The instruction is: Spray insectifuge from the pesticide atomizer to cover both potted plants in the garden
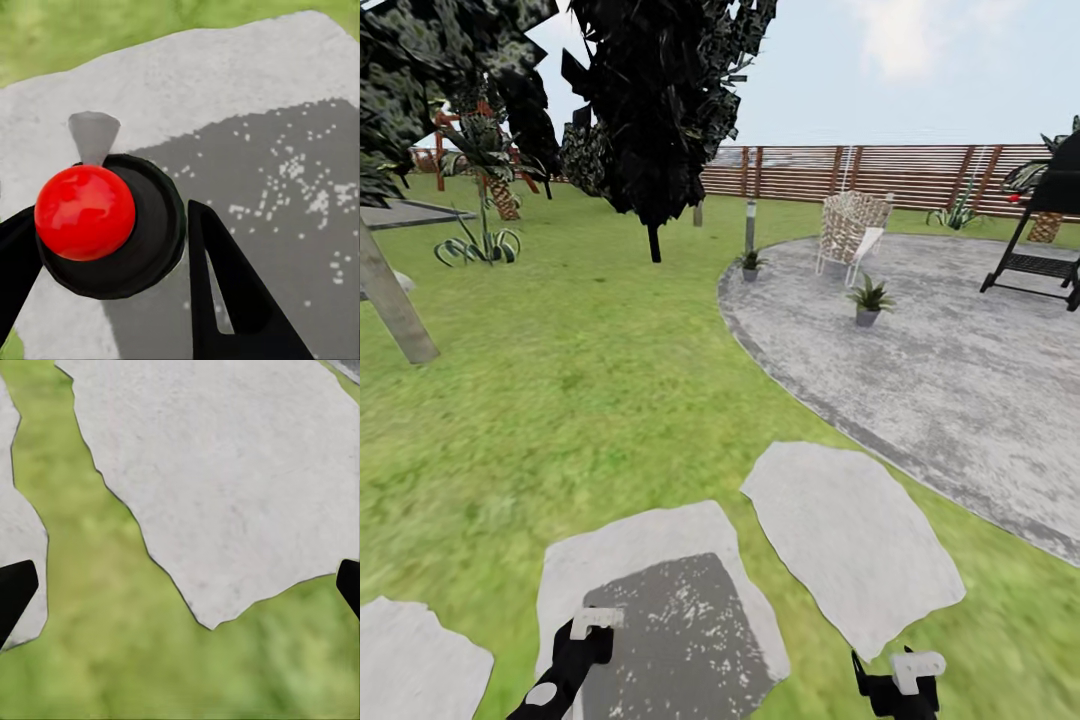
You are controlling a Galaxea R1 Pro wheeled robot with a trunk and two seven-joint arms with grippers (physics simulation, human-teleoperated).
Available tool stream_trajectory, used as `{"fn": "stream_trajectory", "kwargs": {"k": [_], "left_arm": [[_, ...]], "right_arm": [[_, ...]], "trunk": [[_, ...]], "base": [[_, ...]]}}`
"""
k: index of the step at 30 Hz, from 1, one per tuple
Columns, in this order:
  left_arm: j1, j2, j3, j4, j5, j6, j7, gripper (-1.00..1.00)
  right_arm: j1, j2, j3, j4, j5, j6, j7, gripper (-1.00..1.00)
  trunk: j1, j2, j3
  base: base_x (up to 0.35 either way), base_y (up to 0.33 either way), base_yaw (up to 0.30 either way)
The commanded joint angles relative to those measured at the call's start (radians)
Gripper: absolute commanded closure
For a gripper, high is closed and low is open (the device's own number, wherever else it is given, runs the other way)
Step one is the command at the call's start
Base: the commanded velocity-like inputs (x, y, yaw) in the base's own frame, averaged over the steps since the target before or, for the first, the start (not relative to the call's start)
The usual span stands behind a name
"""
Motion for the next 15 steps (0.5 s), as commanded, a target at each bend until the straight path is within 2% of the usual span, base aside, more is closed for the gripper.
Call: {"fn": "stream_trajectory", "kwargs": {"k": [1,15], "left_arm": [[-0.001,-0.001,0.008,0.001,-0.010,-0.004,-0.001,1.00],[-0.001,0.000,0.008,0.002,-0.012,-0.004,-0.001,1.00]], "right_arm": [[0.000,0.000,-0.001,0.001,0.005,-0.003,0.000,-1.00],[0.000,0.000,-0.002,0.001,0.005,-0.003,0.000,-1.00]], "trunk": [[0.000,0.000,-0.001],[0.000,0.000,-0.001]], "base": [[0.338,0.102,0.000],[0.338,0.102,0.000]]}}
